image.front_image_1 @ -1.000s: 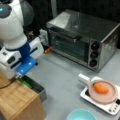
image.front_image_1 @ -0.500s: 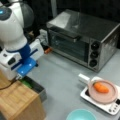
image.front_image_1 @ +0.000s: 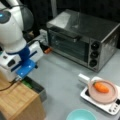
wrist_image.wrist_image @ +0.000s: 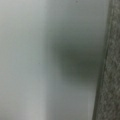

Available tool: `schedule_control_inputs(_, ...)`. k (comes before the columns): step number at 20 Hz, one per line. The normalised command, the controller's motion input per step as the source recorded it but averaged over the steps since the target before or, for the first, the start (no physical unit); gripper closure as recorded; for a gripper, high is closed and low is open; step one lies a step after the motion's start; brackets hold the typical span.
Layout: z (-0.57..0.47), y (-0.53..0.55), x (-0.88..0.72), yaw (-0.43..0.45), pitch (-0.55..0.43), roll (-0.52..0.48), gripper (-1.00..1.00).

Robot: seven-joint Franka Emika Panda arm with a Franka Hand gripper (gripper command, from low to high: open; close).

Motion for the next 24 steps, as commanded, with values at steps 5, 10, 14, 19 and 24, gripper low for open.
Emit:
schedule_control_inputs(5,-0.17,0.07,-0.24,0.075,-0.205,-0.023,-1.00)
schedule_control_inputs(10,-0.17,0.16,-0.22,0.068,-0.223,-0.028,-1.00)
schedule_control_inputs(14,-0.19,0.26,-0.20,0.050,-0.229,-0.029,-1.00)
schedule_control_inputs(19,-0.18,0.32,-0.19,0.003,-0.221,-0.022,-1.00)
schedule_control_inputs(24,-0.15,0.37,-0.16,-0.062,-0.207,0.002,-1.00)
